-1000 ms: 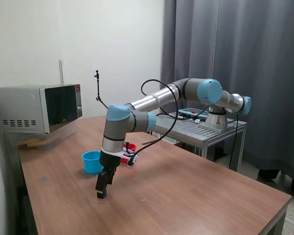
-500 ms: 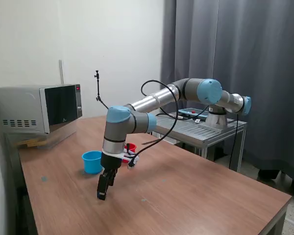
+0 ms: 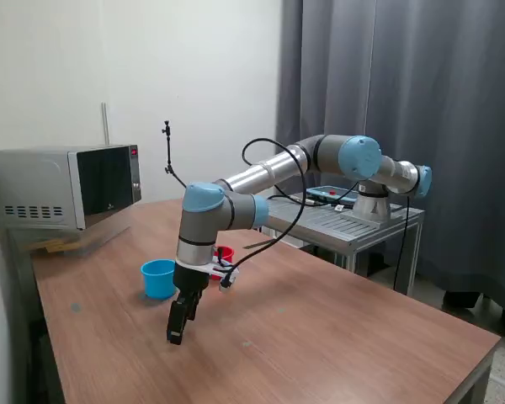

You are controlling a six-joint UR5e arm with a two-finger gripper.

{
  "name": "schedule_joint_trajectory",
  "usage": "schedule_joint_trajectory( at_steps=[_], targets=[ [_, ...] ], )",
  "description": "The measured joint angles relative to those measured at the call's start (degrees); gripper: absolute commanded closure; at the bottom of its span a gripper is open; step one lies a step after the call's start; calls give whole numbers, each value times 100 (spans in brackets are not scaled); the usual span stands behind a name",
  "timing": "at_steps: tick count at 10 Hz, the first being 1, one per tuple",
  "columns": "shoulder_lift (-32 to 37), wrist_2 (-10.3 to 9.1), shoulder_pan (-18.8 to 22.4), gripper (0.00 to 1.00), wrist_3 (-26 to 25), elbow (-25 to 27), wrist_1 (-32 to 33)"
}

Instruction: Place red objects in the red bin, and blue objects in the blue bin.

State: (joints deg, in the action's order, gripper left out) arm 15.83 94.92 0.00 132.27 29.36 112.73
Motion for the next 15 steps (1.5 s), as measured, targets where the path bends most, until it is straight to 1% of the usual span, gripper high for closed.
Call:
schedule_joint_trajectory(
  at_steps=[5,6,15],
  targets=[
    [0,7,-7,0,-6,-35,-5],
    [0,10,-6,100,-8,-36,-5],
    [31,14,0,100,-3,-2,-3]
  ],
)
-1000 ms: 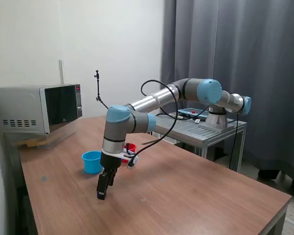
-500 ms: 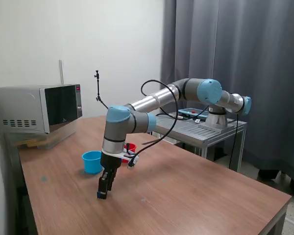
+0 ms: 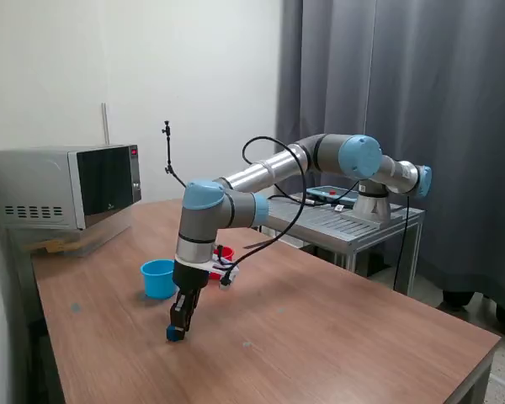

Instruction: Place red objects in the red bin, and blue objects in the blue bin.

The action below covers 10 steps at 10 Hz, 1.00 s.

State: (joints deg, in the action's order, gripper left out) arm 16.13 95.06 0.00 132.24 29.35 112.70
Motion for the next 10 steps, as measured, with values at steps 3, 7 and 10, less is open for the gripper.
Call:
schedule_joint_trajectory(
  at_steps=[3,7,10],
  targets=[
    [123,66,-27,100,65,33,1],
    [712,427,-294,100,315,372,-51],
    [994,655,-536,100,370,707,-200]
  ],
)
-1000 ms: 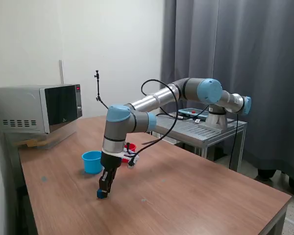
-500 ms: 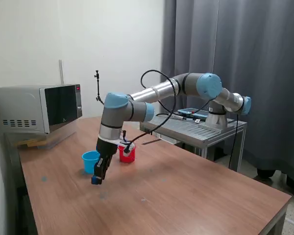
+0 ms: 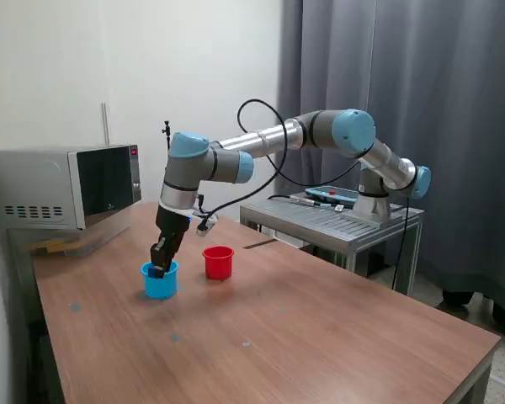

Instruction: Place red objects in the red bin, and blue objects in the blue bin.

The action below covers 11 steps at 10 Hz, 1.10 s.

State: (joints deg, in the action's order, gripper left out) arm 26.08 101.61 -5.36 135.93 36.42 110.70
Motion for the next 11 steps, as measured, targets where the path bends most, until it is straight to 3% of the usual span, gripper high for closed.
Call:
schedule_joint_trajectory(
  at_steps=[11],
  targets=[
    [531,141,-558,100,29,554,-185]
  ],
)
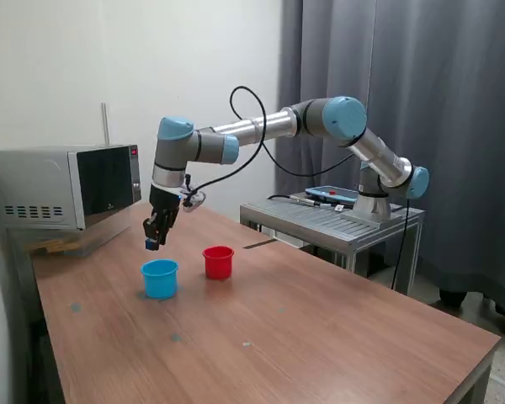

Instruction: Place red objects in the red bin, and blue objects in the blue bin.

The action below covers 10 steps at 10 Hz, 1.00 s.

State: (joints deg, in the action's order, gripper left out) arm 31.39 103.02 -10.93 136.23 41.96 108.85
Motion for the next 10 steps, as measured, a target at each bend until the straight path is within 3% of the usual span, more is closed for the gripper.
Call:
schedule_joint_trajectory(
  at_steps=[10],
  targets=[
    [84,-364,22,100,-165,285,-142]
  ],
)
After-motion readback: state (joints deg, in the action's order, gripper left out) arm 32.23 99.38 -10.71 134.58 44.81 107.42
